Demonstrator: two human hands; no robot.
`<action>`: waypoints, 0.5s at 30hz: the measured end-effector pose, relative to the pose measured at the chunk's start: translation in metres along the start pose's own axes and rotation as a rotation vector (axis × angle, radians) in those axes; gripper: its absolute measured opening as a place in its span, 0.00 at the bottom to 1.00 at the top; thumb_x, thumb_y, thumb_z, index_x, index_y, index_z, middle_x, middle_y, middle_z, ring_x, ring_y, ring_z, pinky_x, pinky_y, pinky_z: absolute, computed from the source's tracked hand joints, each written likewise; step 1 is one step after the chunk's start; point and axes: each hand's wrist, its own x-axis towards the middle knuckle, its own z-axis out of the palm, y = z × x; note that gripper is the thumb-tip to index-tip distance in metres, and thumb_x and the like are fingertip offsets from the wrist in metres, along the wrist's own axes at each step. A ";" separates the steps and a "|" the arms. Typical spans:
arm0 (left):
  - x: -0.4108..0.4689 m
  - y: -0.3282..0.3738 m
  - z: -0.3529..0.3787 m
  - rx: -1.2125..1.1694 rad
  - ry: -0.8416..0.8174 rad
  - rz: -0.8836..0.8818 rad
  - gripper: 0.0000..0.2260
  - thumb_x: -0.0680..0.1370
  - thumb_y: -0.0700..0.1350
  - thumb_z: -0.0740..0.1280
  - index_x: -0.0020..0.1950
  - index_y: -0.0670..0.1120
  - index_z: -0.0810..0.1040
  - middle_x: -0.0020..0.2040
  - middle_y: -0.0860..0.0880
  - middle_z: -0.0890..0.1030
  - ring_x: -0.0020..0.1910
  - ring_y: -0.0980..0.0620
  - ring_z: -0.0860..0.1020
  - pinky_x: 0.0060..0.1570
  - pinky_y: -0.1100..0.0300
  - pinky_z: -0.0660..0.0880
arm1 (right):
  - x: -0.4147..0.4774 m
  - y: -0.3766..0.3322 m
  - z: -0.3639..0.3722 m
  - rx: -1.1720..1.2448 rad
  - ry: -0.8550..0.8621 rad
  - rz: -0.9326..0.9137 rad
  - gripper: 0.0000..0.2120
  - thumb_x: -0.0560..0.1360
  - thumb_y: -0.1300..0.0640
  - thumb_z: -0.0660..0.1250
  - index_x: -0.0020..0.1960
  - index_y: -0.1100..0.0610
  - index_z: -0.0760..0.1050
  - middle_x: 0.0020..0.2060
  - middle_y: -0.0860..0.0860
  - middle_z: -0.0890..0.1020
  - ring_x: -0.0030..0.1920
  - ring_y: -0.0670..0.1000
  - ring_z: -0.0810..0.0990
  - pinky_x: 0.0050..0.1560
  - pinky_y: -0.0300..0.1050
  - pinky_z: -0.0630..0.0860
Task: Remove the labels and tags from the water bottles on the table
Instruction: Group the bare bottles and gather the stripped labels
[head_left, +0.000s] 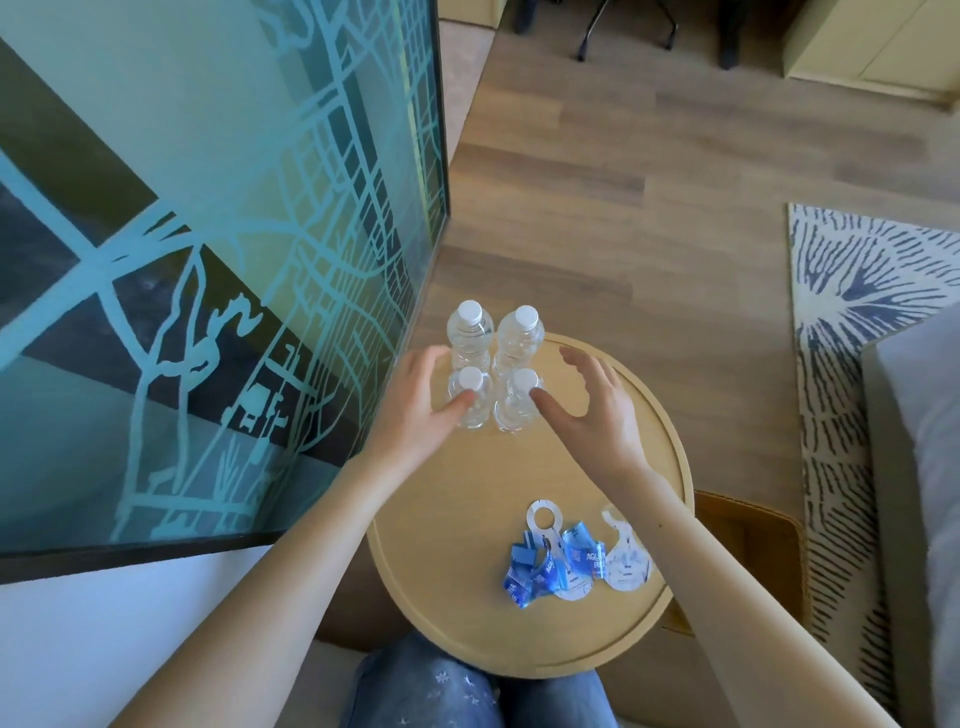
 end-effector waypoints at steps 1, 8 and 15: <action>-0.007 0.011 -0.007 0.016 0.016 0.029 0.18 0.78 0.48 0.71 0.66 0.45 0.73 0.60 0.52 0.74 0.60 0.54 0.73 0.60 0.58 0.71 | -0.006 -0.009 -0.011 0.003 0.032 -0.032 0.22 0.75 0.47 0.72 0.67 0.51 0.74 0.58 0.41 0.77 0.62 0.45 0.75 0.62 0.46 0.74; -0.071 0.099 -0.034 0.157 0.134 0.297 0.09 0.80 0.42 0.66 0.59 0.41 0.77 0.53 0.47 0.80 0.53 0.48 0.78 0.53 0.52 0.75 | -0.055 -0.065 -0.080 -0.065 0.173 -0.285 0.08 0.79 0.60 0.70 0.57 0.60 0.80 0.47 0.50 0.81 0.51 0.51 0.78 0.54 0.47 0.75; -0.139 0.147 -0.023 0.345 0.236 0.471 0.15 0.81 0.45 0.62 0.64 0.39 0.77 0.58 0.45 0.80 0.57 0.45 0.78 0.58 0.51 0.76 | -0.110 -0.063 -0.123 -0.222 0.146 -0.424 0.14 0.79 0.57 0.70 0.64 0.60 0.78 0.54 0.52 0.82 0.57 0.55 0.78 0.56 0.45 0.74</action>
